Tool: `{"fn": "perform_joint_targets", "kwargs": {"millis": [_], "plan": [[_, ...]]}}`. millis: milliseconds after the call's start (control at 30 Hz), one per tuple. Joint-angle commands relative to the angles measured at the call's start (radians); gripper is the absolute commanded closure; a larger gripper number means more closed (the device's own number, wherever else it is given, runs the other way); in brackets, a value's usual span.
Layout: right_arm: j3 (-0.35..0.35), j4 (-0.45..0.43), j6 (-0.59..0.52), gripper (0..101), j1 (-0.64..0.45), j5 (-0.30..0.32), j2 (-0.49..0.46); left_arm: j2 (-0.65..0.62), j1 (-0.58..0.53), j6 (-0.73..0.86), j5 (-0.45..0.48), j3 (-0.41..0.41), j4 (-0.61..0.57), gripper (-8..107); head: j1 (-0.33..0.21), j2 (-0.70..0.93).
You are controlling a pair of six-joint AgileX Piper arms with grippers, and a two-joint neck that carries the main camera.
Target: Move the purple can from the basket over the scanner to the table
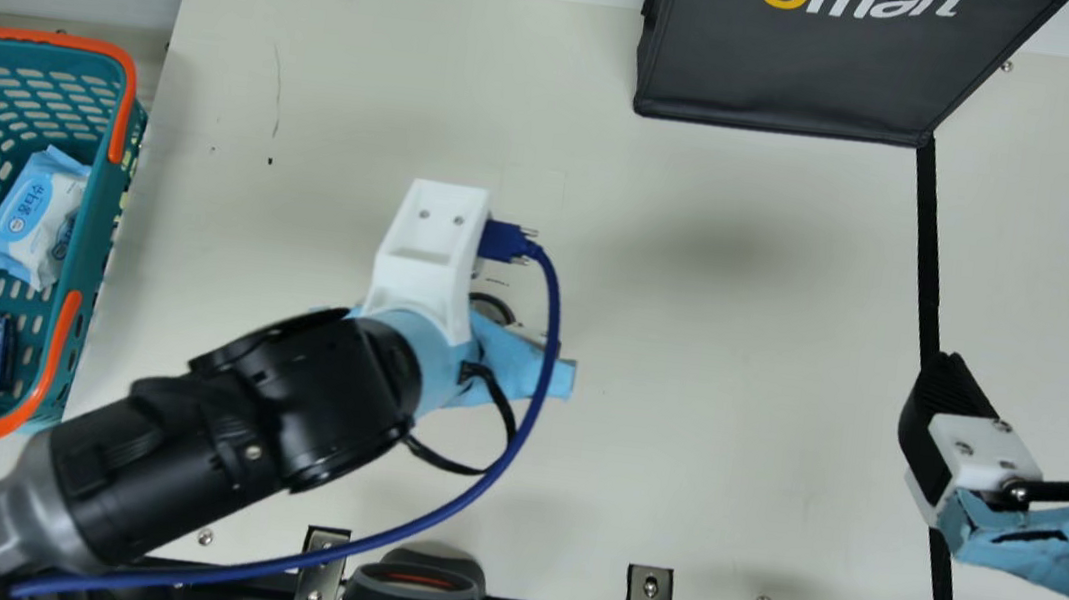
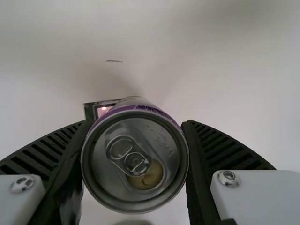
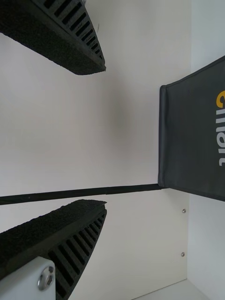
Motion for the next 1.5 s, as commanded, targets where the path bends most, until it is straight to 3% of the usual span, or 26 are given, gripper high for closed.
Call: {"fn": "perform_joint_targets", "kwargs": {"millis": [0,567,800,1467], "plan": [[0.000,0.000,0.000,6,0.000,0.000,0.000,0.036,-0.006,0.001,0.009,-0.063,-0.002,107,-0.029,0.000],[0.000,0.000,0.000,6,0.000,0.000,0.000,0.339,-0.046,-0.093,0.140,-0.448,0.015,107,-0.029,0.000],[0.000,0.000,0.000,6,0.000,0.000,0.000,0.414,-0.041,-0.140,0.142,-0.483,0.015,107,-0.029,0.000],[0.000,0.000,0.000,6,0.000,0.000,0.000,0.467,-0.026,-0.164,0.142,-0.514,-0.015,40,-0.029,0.000]]}}
